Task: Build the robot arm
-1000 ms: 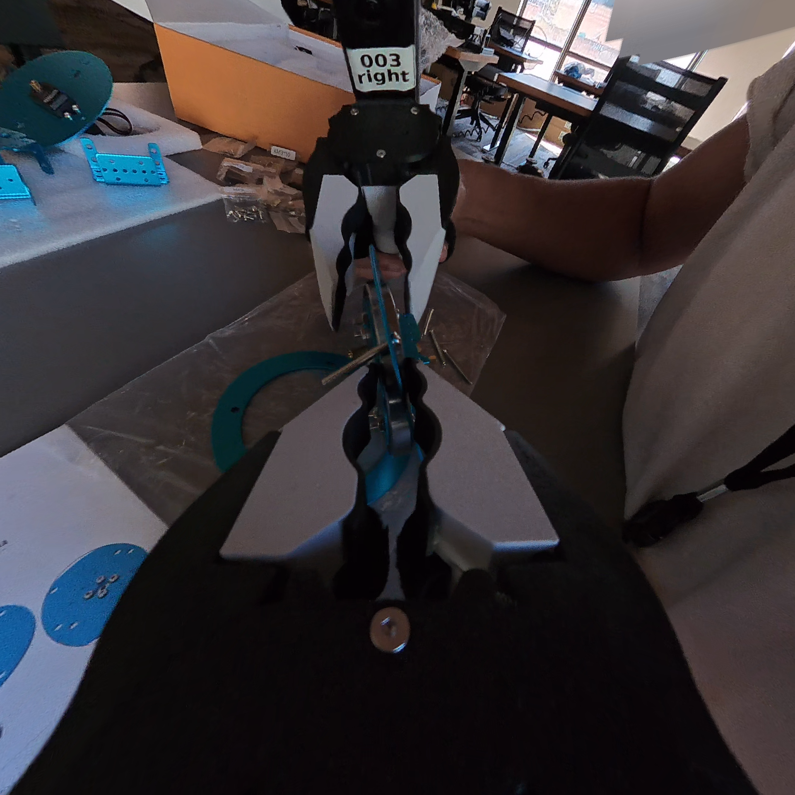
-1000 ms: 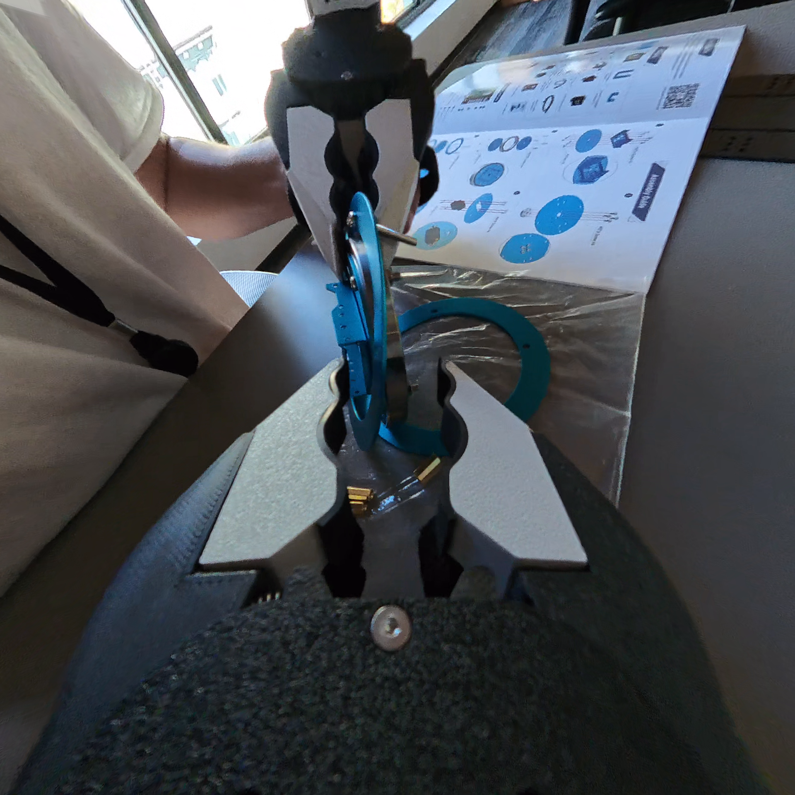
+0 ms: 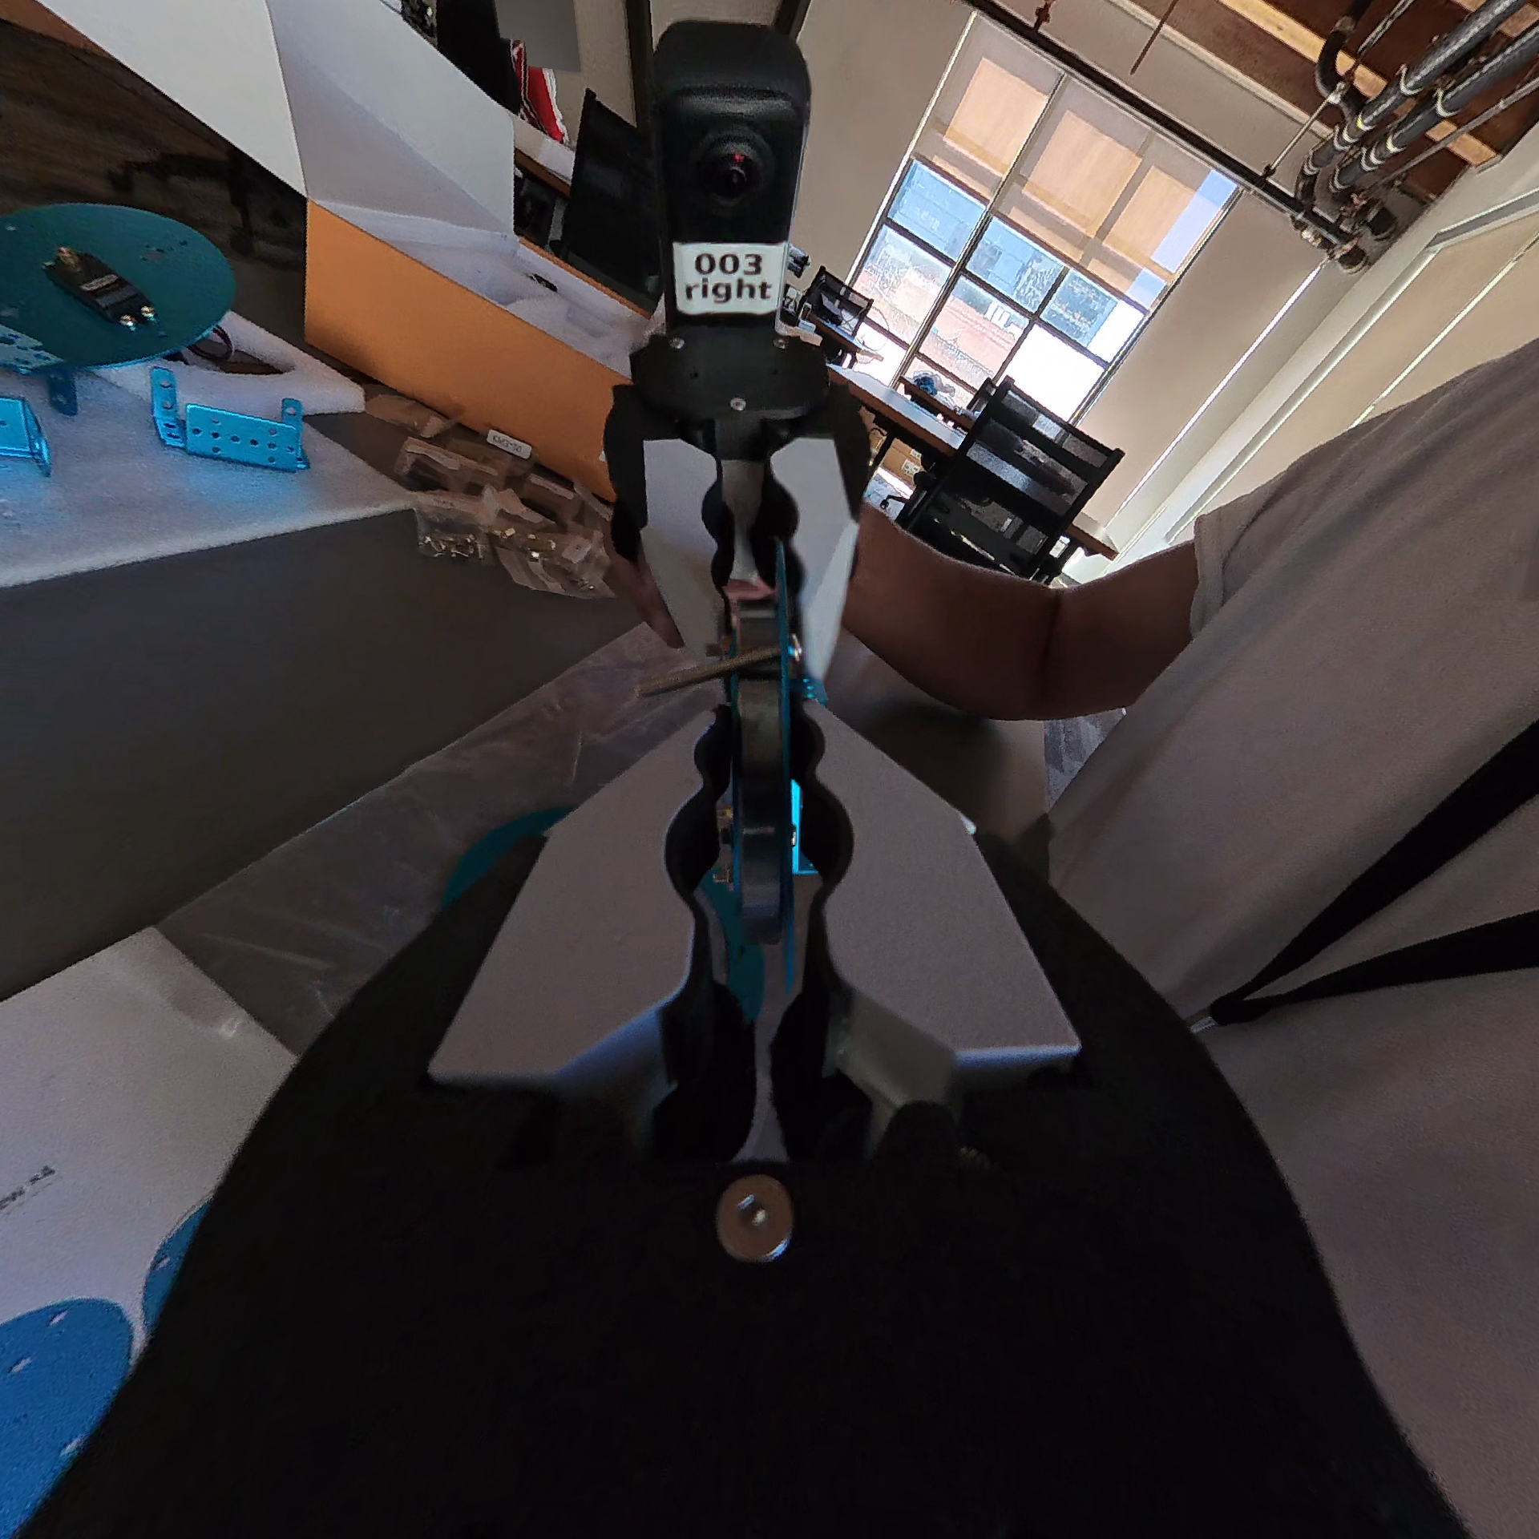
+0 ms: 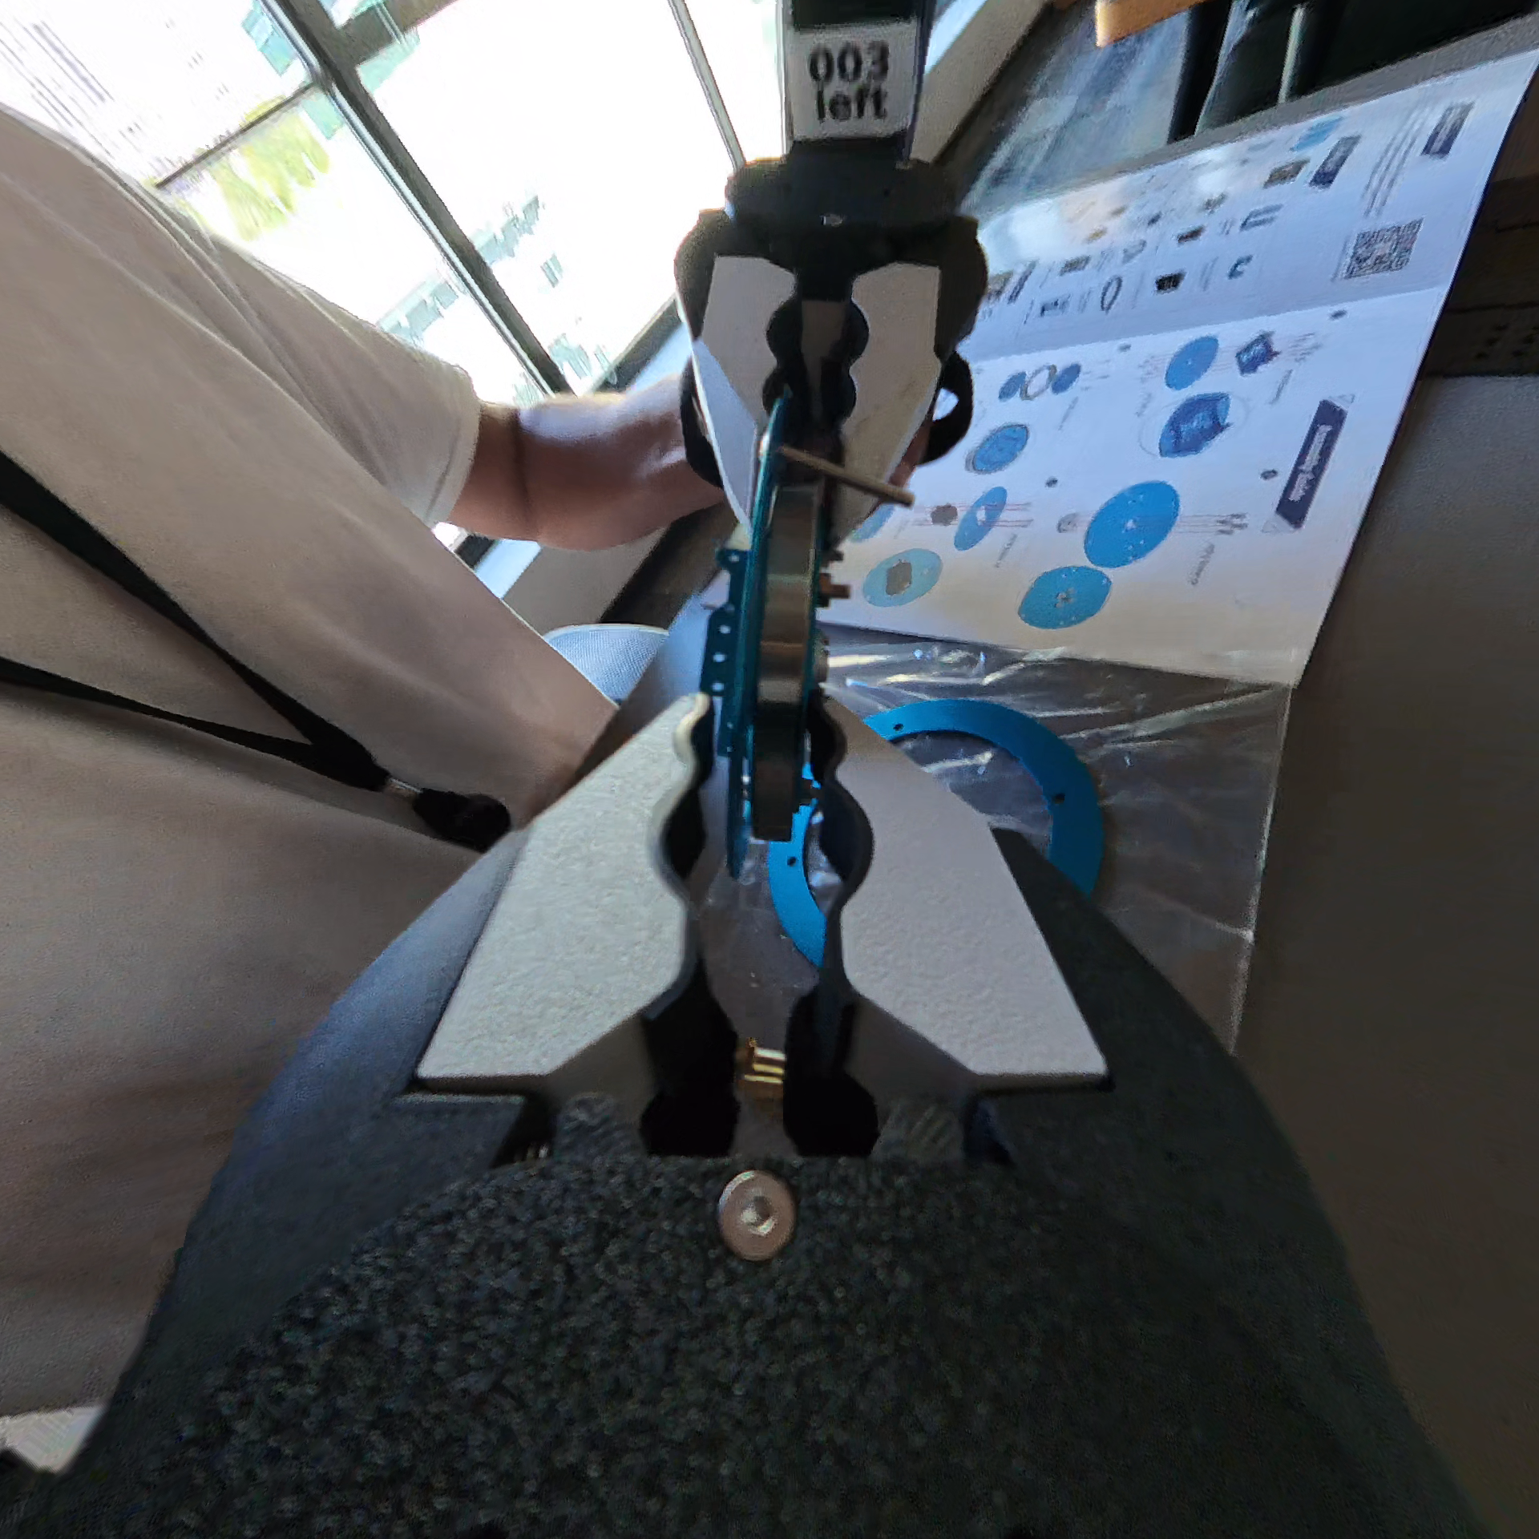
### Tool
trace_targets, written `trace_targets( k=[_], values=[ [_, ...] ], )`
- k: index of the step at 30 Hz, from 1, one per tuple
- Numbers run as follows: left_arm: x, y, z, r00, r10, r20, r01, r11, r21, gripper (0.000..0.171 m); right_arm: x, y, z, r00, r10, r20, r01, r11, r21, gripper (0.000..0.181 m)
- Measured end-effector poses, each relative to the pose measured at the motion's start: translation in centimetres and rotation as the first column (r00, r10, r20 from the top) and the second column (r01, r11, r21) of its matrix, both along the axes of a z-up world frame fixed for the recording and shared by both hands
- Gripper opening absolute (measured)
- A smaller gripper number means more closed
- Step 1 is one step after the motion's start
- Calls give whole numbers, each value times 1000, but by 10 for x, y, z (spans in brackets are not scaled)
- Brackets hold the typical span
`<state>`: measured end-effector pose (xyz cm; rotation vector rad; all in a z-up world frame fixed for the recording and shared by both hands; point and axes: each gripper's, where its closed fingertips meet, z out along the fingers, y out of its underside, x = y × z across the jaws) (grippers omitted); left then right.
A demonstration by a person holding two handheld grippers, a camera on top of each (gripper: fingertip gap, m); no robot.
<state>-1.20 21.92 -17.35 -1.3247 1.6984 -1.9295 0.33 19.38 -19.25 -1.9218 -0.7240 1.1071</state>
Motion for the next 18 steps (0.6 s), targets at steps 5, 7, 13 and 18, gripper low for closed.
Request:
trace_targets(
  k=[5, 7, 13, 18],
  values=[
    [-4, 2, 0, 999, 27, 44, -29, 998, 52, 13, 2, 5, 4, 1000, 2, -25, -1, 1000, 28, 14],
    [-8, 0, -4, 999, -1, 33, -1, 998, 68, 15, 4, 8, 10, 995, 2, -99, 0, 1000, 20, 13],
    [-10, -7, -14, 999, -28, 32, 28, 1000, 5, 22, 10, 15, 10, 972, -25, -234, 20, 1000, -23, 12],
    [-15, -8, -5, 994, -52, 98, 64, 989, -132, 28, 2, 16, 17, 966, -27, -259, 23, 1000, -17, 12]
  ],
)
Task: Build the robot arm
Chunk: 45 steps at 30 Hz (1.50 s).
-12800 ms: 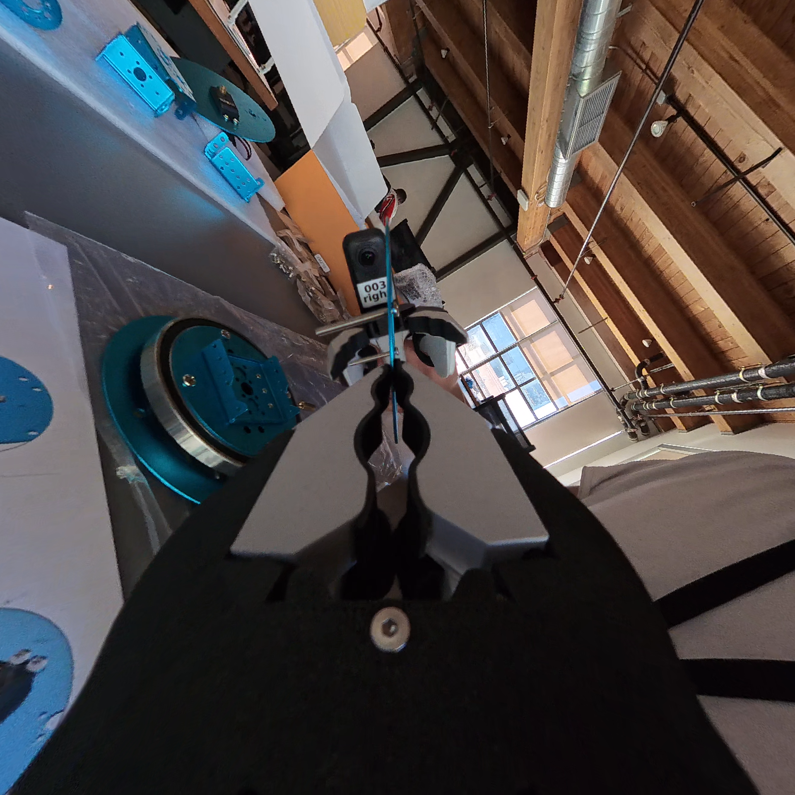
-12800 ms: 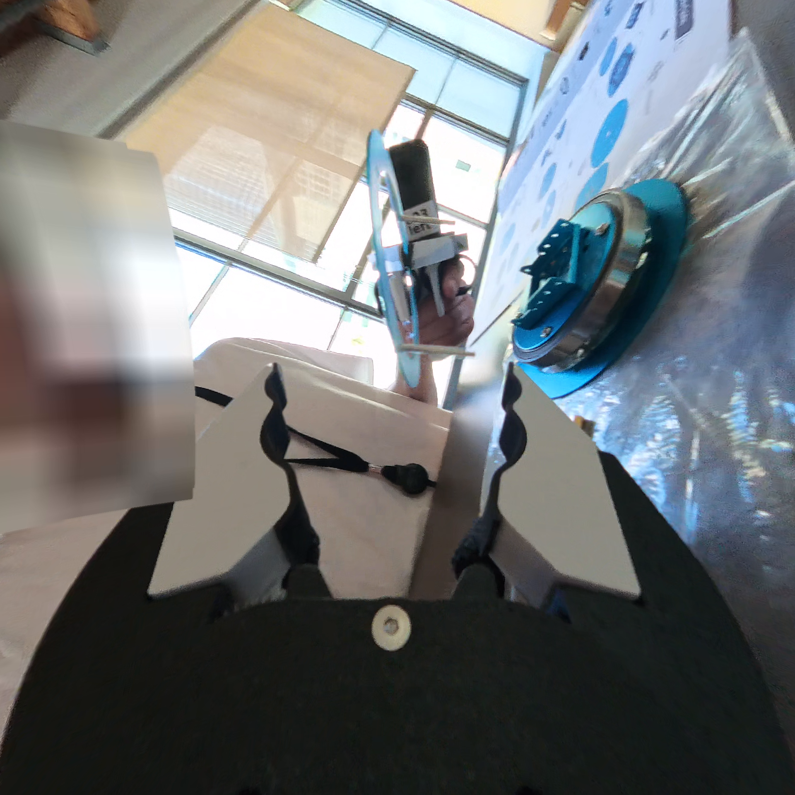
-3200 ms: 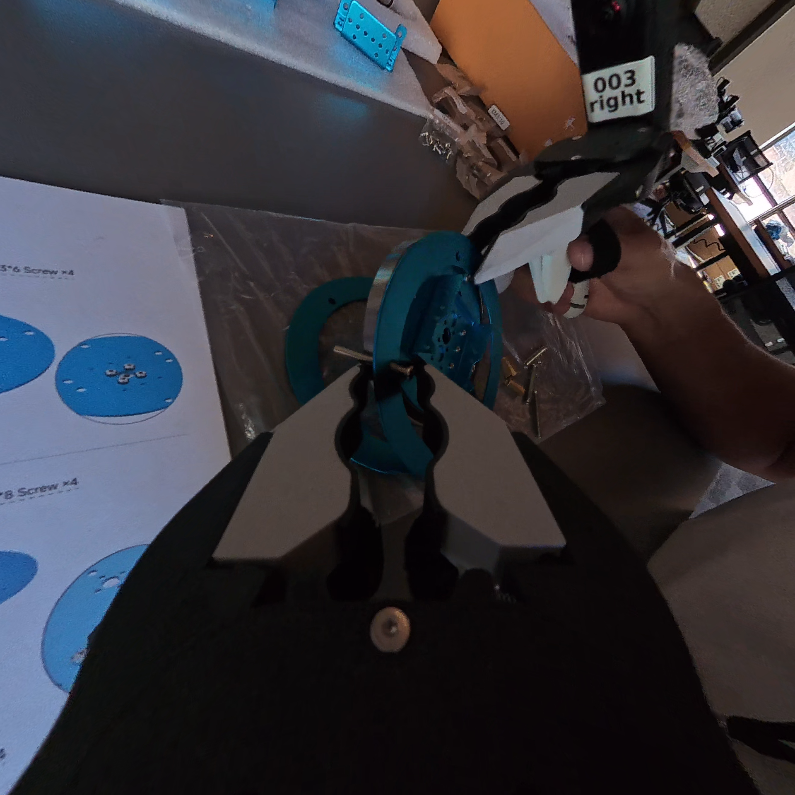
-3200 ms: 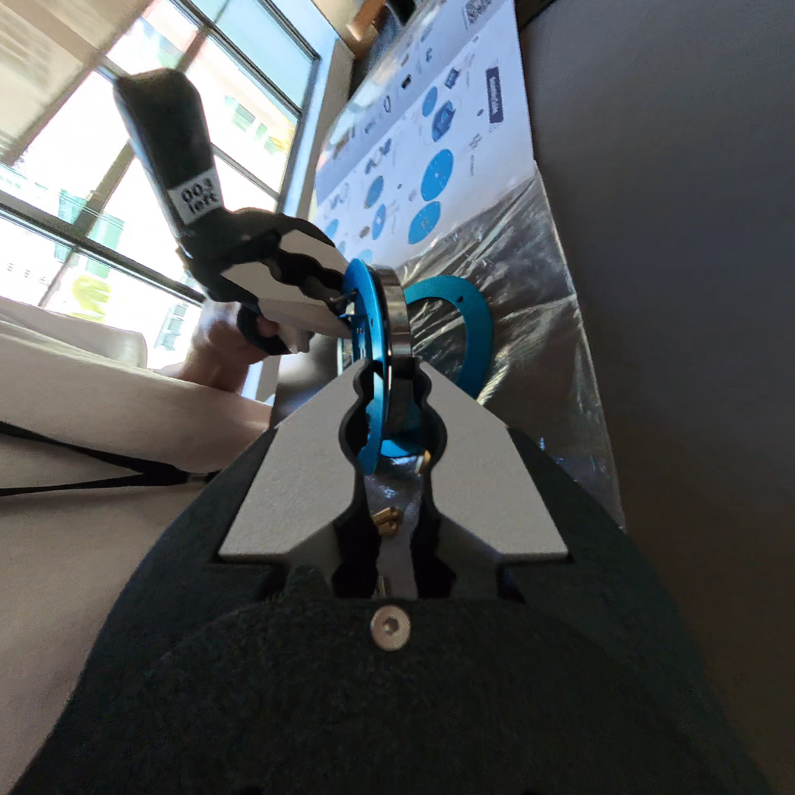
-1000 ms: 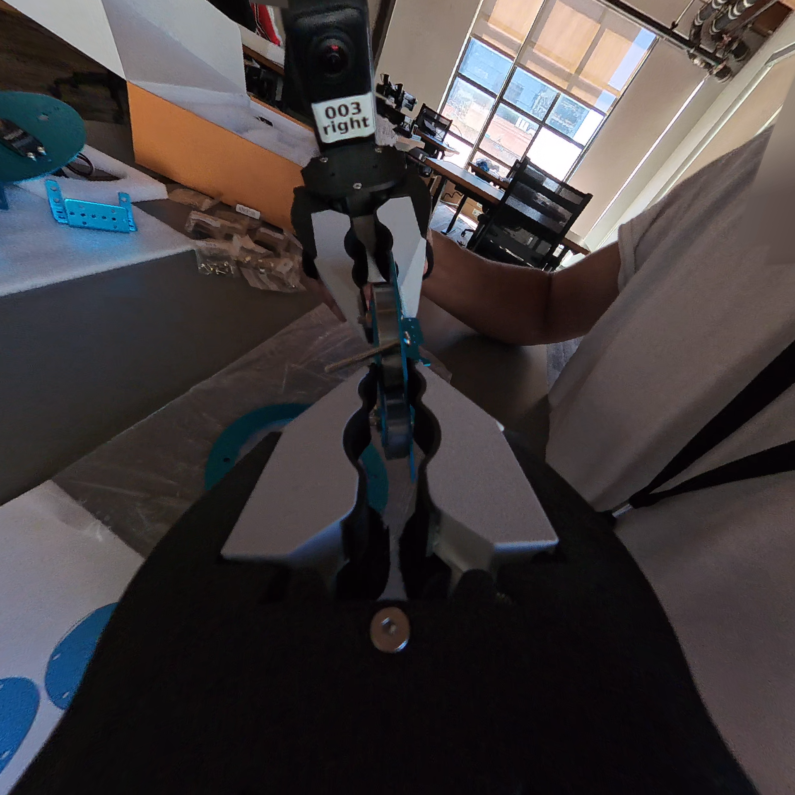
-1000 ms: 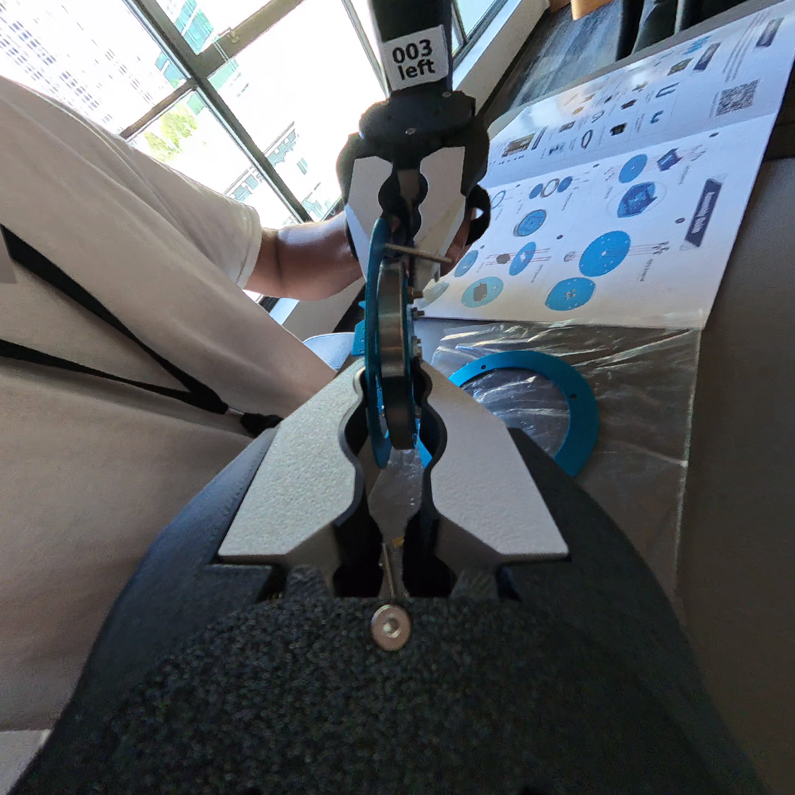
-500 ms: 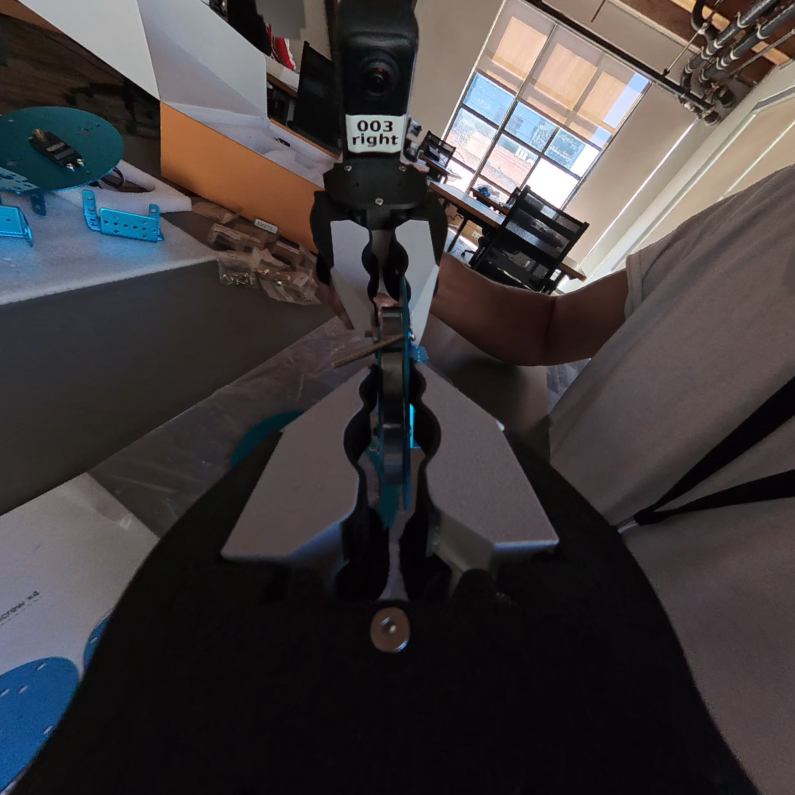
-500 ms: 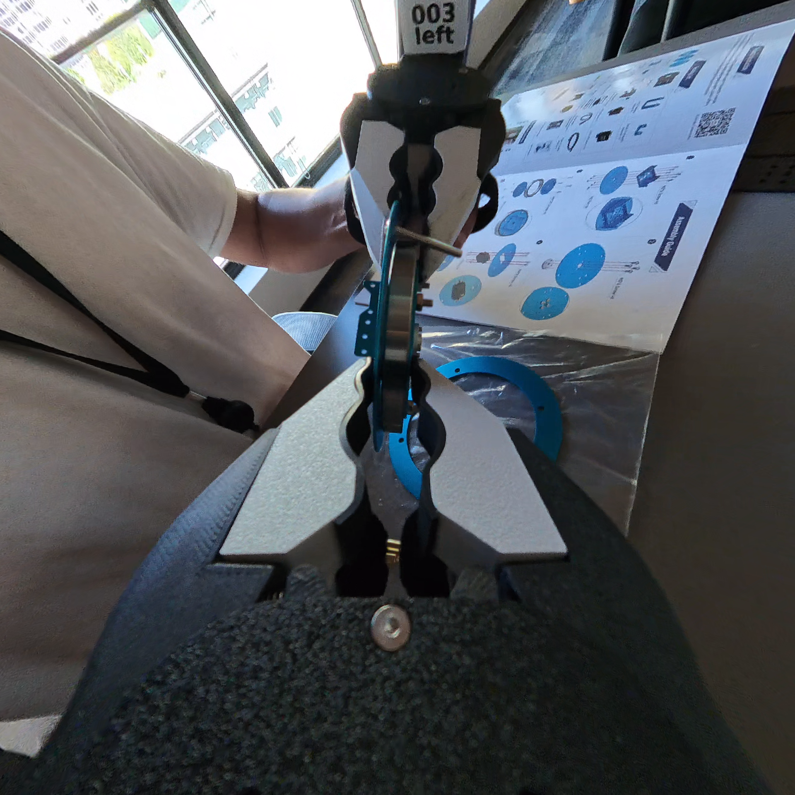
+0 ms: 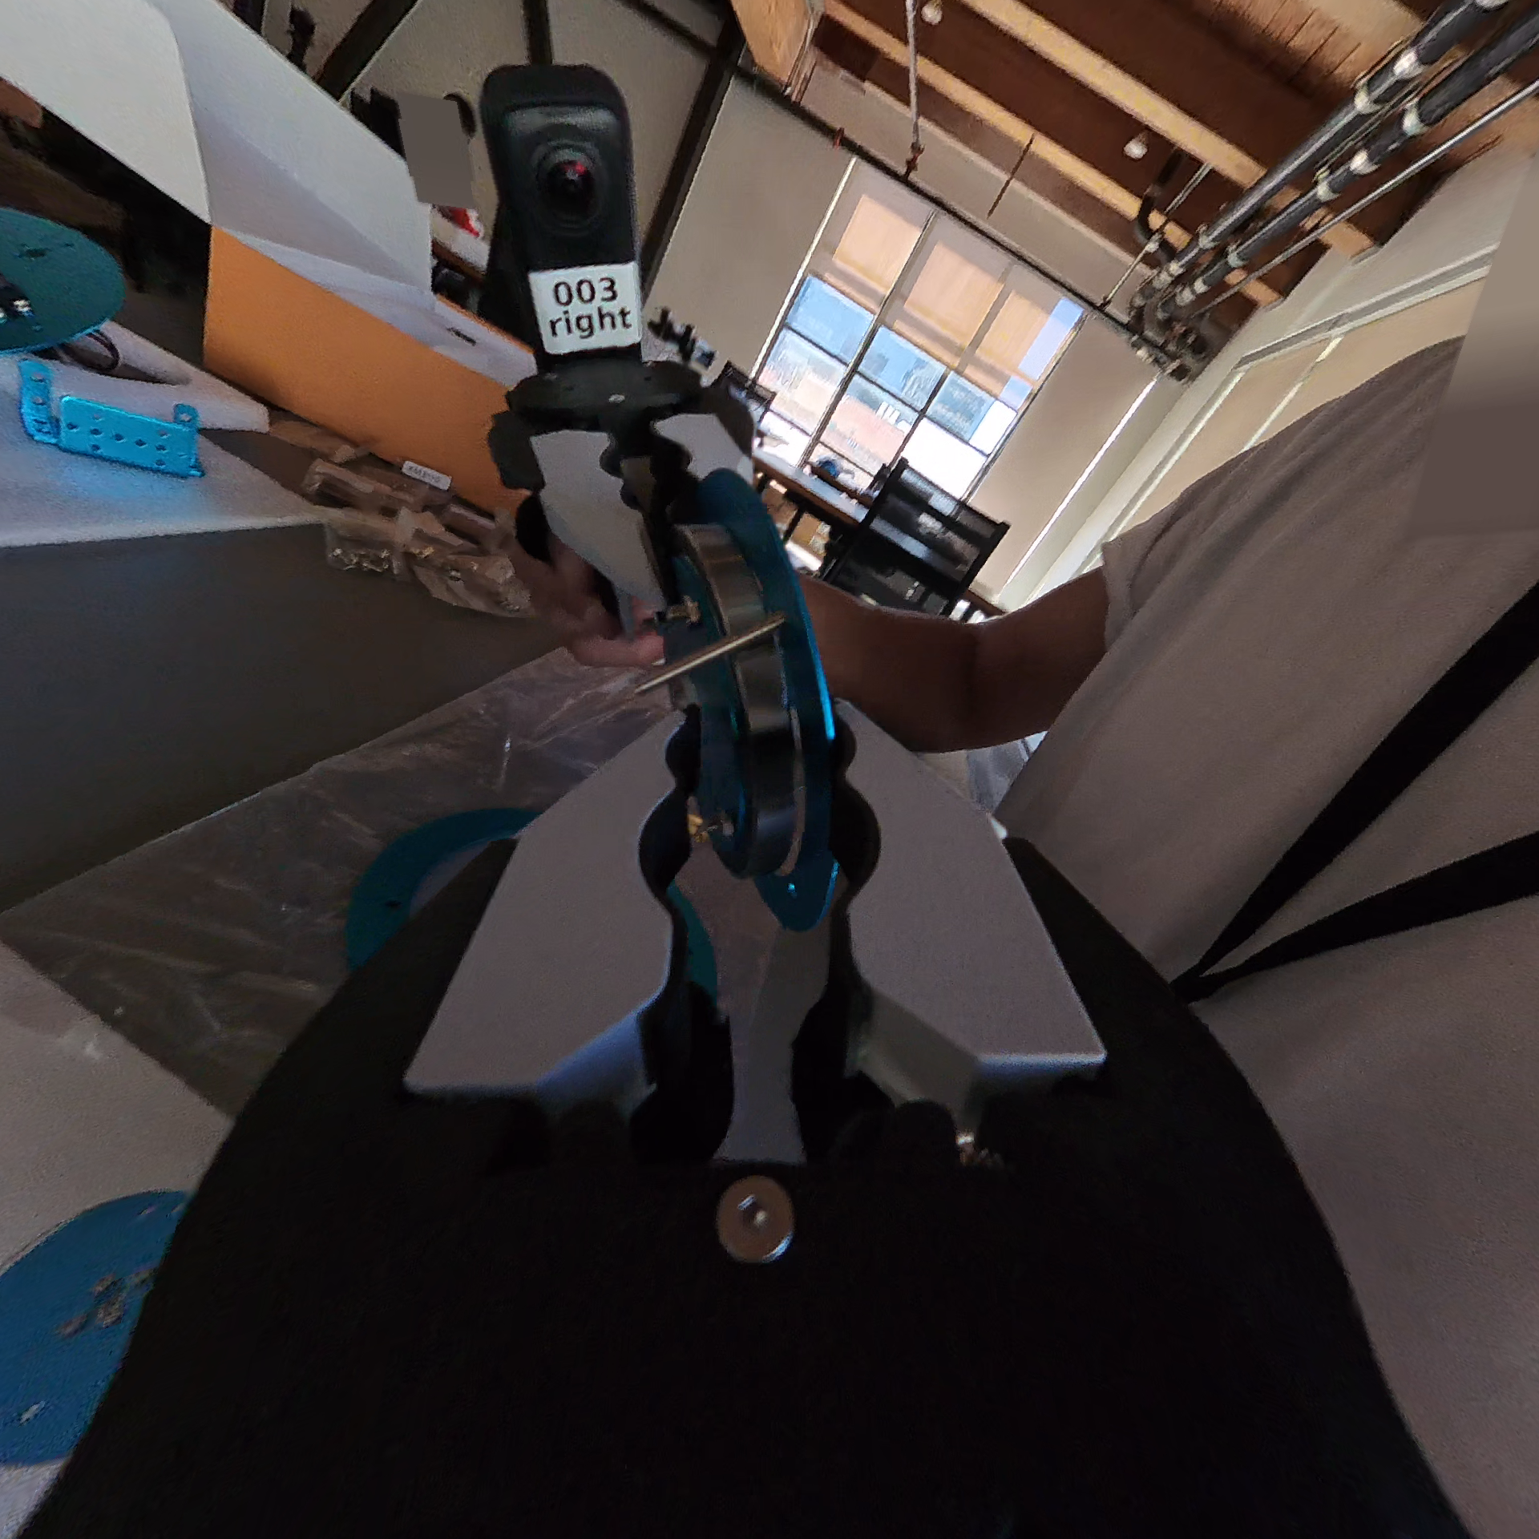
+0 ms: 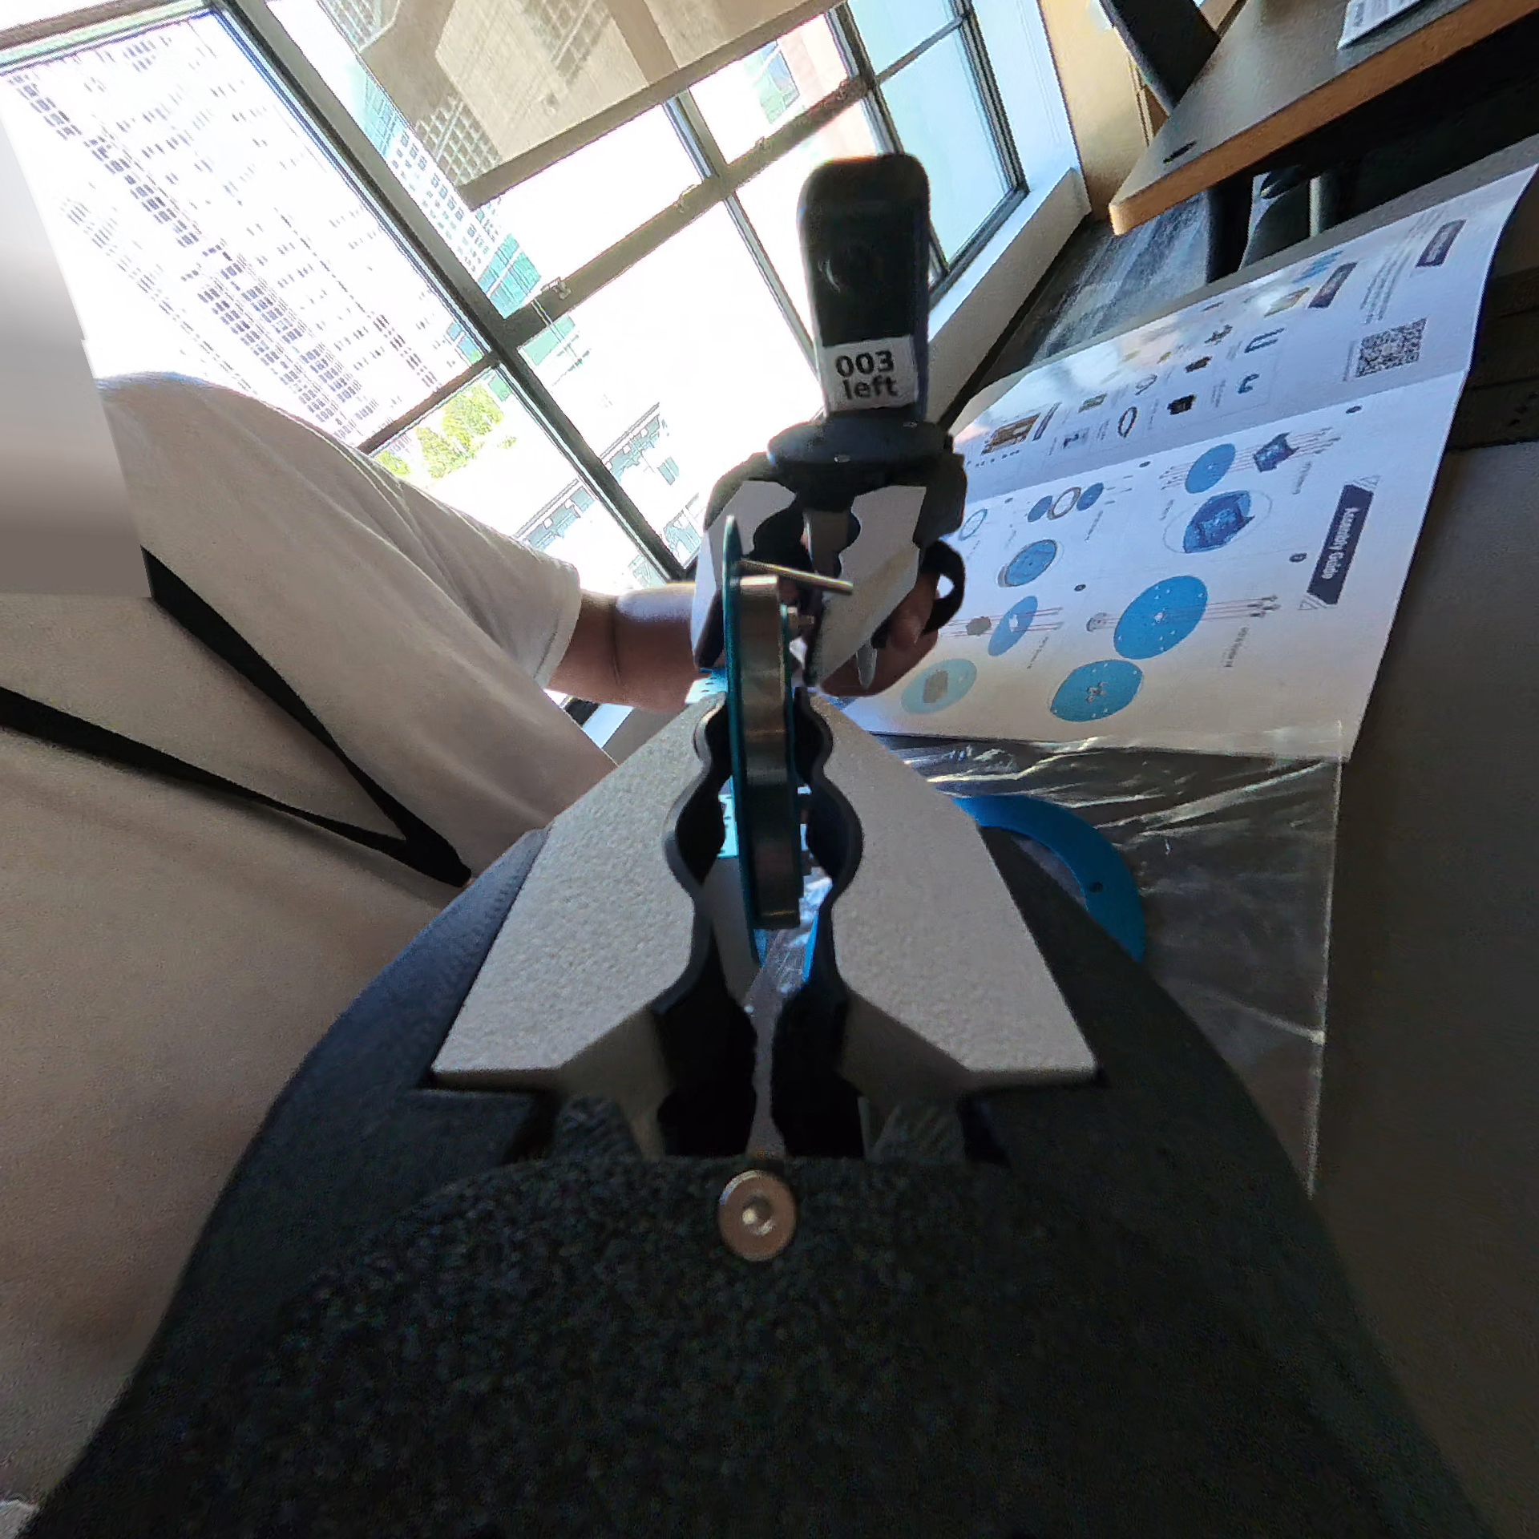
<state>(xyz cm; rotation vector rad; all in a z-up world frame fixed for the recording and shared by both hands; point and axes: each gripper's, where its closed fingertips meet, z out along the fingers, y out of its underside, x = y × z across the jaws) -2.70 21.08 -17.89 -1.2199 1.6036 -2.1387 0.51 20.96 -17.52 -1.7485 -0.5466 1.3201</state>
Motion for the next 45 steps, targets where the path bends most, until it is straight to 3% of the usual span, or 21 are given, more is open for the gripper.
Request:
trace_targets(
  k=[4, 10, 20, 26, 36, 41, 45],
  values=[
    [-4, 0, 6, 999, -10, 45, 12, 999, -48, 24, -4, 0, 7, 1000, -3, 4, 3, 1000, 3, 12],
    [-3, 4, 6, 1000, -11, 23, 13, 995, -103, 19, -5, -2, 6, 983, -5, 186, 3, 1000, 10, 12],
    [4, 6, 8, 998, 53, 17, -52, 998, -42, 19, -6, 0, 1, 956, -8, 294, 4, 1000, 15, 12],
    [9, 11, -3, 989, 145, -10, -143, 984, 105, 12, -5, 6, -4, 961, -29, 275, 33, 999, -9, 11],
    [5, 14, 6, 988, 153, 10, -153, 981, 115, 12, -10, 11, 10, 953, -48, 300, 37, 998, 43, 17],
    [6, 17, -1, 985, 170, -42, -163, 977, 136, 12, -10, 16, 2, 922, -62, 381, 46, 998, 53, 14],
    [7, 22, -9, 975, 193, -107, -169, 965, 202, 12, -1, 21, 1, 879, -162, 448, 119, 985, 122, 23]
  ],
)
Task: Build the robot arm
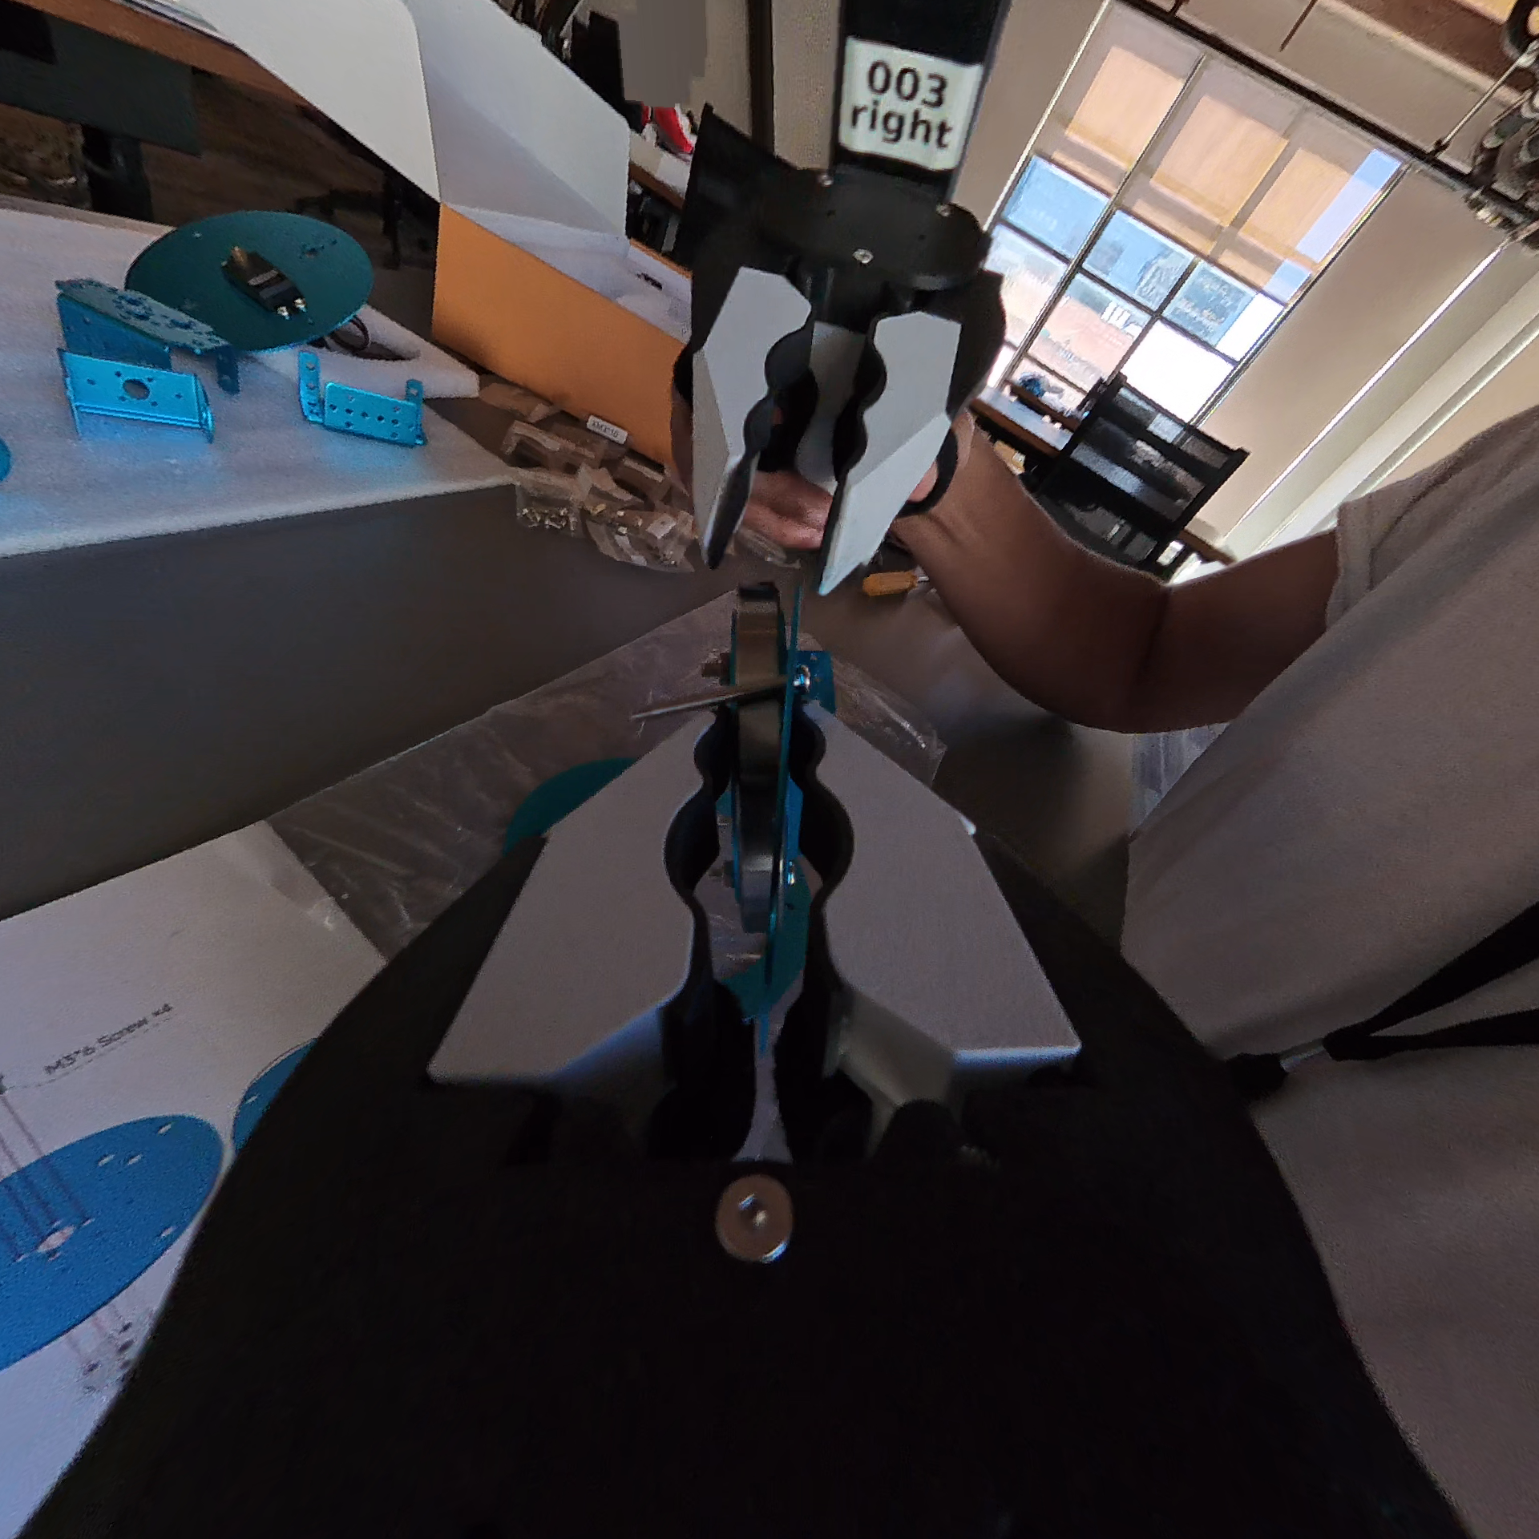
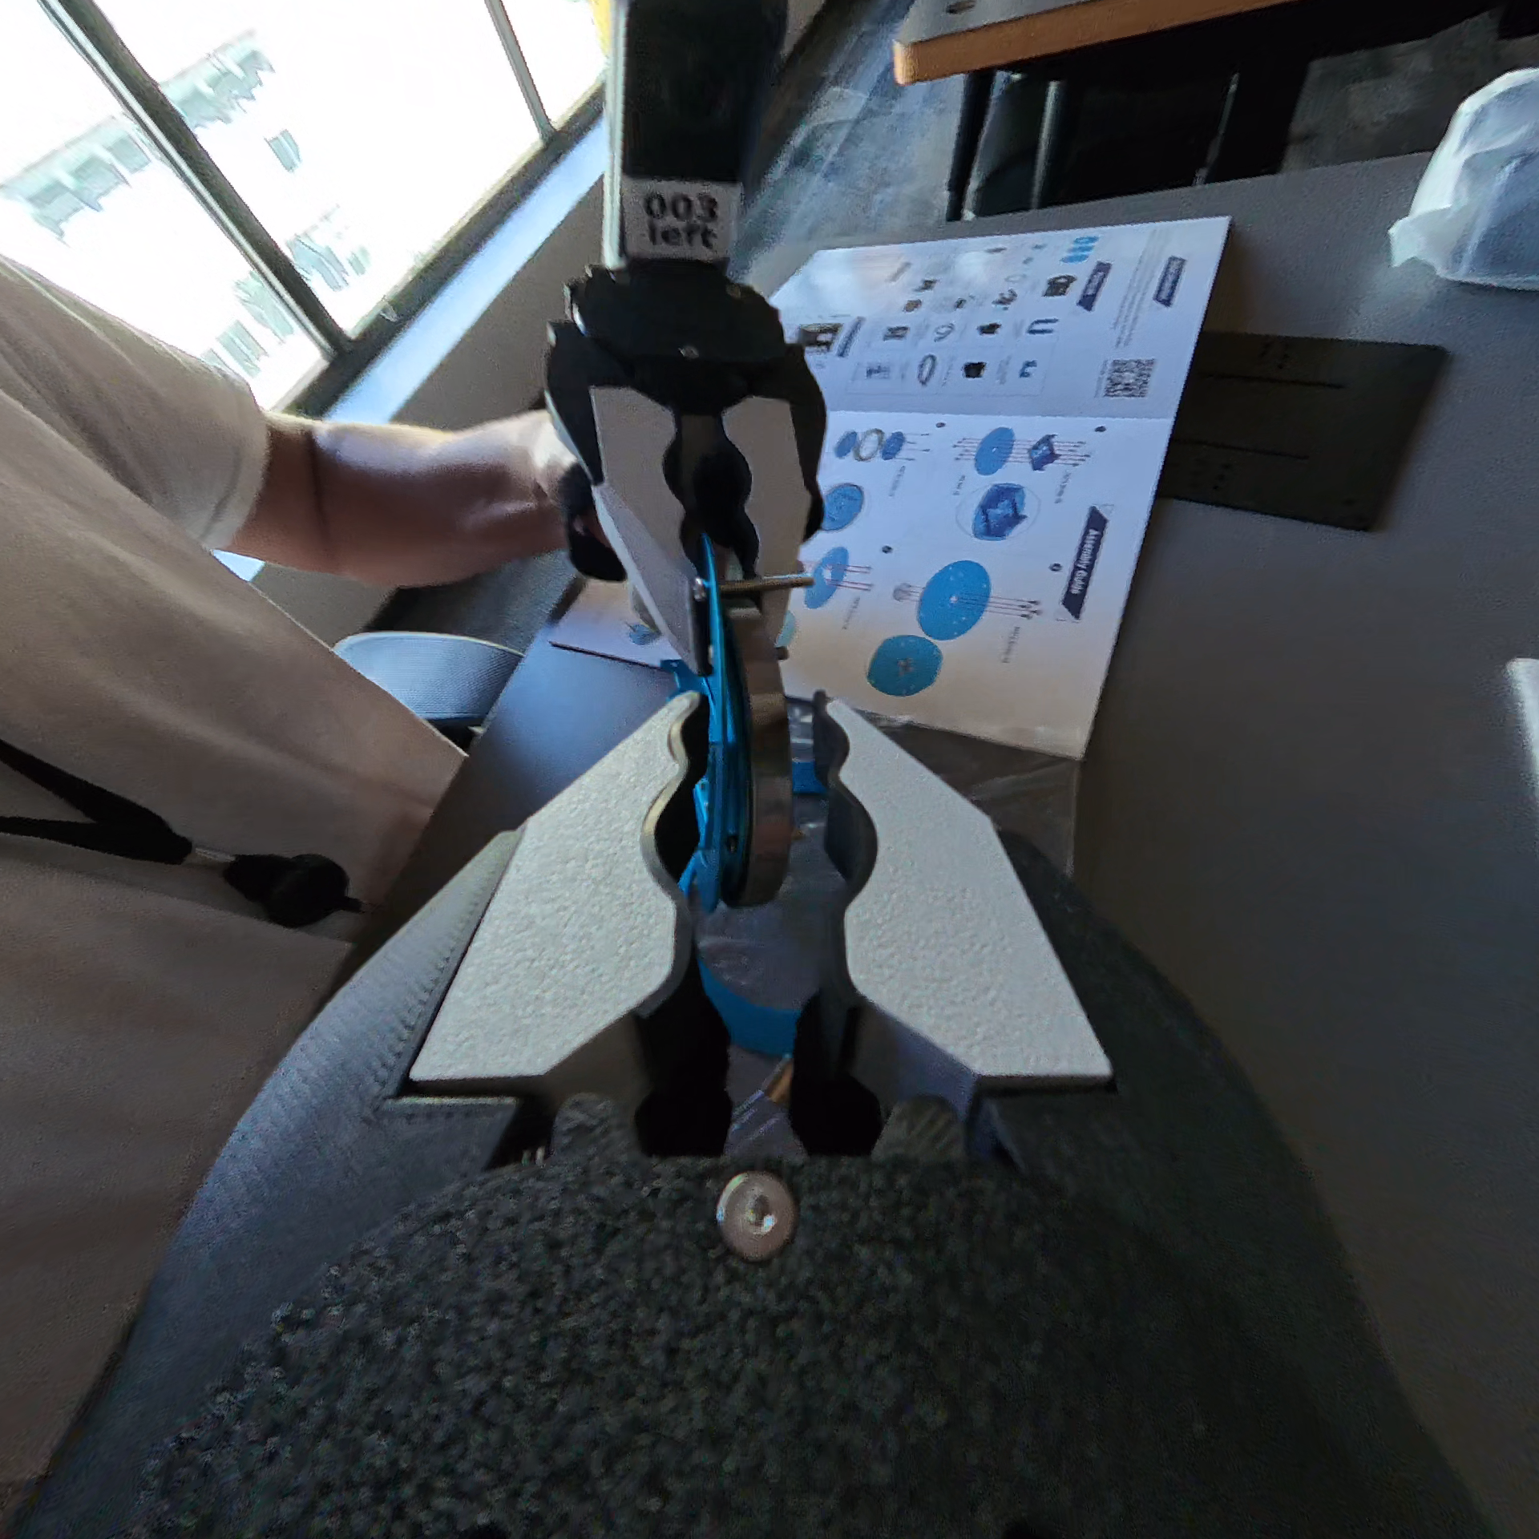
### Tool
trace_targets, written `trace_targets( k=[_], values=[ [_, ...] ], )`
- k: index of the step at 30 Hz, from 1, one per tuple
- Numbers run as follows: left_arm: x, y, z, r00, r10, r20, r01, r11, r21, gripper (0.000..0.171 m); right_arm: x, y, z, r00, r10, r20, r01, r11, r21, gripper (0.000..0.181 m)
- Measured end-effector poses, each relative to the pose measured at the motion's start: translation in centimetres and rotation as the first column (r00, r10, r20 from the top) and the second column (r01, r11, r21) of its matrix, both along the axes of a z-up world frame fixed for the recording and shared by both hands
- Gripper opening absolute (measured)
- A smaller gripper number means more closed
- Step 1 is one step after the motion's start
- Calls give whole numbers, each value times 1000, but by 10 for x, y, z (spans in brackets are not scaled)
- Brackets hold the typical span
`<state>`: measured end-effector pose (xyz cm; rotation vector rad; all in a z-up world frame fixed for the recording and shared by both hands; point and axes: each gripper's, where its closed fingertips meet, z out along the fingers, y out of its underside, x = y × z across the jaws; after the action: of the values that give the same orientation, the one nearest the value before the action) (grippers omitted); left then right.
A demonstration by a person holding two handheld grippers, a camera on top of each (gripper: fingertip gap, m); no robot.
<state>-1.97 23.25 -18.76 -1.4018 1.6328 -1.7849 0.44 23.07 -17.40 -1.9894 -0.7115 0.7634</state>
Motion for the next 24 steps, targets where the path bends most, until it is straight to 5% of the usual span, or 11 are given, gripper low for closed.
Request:
trace_targets(
  k=[2, 11, 24],
  values=[
    [0, 0, 0, 1000, -4, -12, 4, 1000, 14, 12, 4, -1, -13, 997, -19, 72, 18, 1000, 17, 29],
    [-1, -1, -3, 995, -58, -78, 63, 996, 68, 12, 3, -9, -12, 986, 19, -167, -17, 1000, 13, 9],
    [3, 7, -3, 988, -17, -155, 32, 995, 95, 12, 11, -10, -14, 990, -11, -140, 19, 998, 59, 0]
  ],
)
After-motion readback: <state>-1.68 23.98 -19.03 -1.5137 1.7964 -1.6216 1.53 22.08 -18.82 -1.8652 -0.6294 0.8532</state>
